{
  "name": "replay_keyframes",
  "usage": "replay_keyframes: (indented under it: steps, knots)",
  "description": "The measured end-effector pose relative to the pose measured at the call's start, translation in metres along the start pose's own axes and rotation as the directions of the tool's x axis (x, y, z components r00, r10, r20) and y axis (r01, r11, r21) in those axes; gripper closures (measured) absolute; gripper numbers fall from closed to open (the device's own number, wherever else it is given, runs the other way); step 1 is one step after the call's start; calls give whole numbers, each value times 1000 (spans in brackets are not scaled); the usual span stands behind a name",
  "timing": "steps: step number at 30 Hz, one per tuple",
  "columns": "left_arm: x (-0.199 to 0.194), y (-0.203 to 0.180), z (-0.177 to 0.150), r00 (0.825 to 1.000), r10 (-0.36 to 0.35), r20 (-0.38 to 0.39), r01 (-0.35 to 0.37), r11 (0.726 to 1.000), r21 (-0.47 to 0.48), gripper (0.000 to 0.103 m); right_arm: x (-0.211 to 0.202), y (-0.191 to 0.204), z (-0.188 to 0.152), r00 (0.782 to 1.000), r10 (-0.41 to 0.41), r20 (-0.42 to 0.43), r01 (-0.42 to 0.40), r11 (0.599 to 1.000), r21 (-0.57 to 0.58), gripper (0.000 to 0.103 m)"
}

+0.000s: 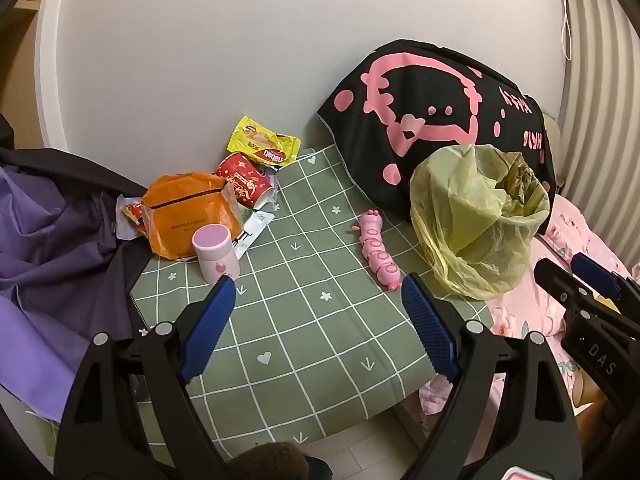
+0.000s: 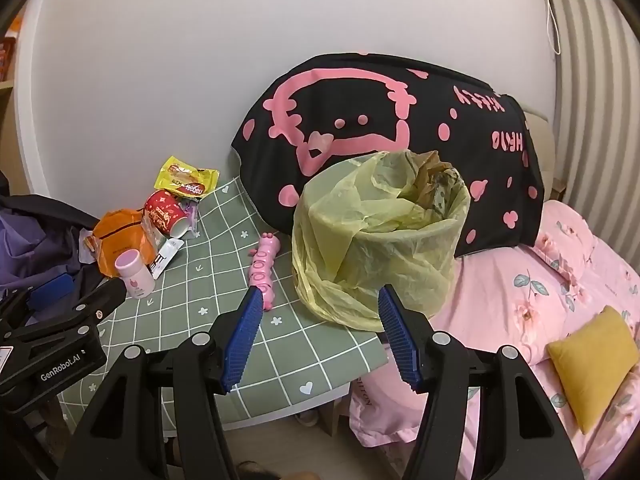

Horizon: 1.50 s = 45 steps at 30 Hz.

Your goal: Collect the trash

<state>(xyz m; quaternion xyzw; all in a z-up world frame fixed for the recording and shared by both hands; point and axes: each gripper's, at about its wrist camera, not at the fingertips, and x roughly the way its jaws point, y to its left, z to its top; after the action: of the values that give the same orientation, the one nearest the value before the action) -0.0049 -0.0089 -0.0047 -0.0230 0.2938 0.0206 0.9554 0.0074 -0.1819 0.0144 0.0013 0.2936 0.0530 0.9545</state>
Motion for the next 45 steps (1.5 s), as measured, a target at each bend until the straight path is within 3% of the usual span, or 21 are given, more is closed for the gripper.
replay_keyframes:
  steps: [5, 28, 45]
  knots:
    - [6, 13, 7, 1000, 5, -19, -6, 1000, -12, 22, -2, -1, 0, 1000, 1, -1, -1, 1000, 2, 46]
    - [7, 5, 11, 998, -60, -4, 60, 998, 25, 22, 2, -7, -1, 1000, -16, -2, 16, 1000, 25, 46]
    - [9, 8, 14, 998, -62, -8, 63, 998, 18, 22, -1, -5, 2, 1000, -23, 13, 22, 999, 28, 46]
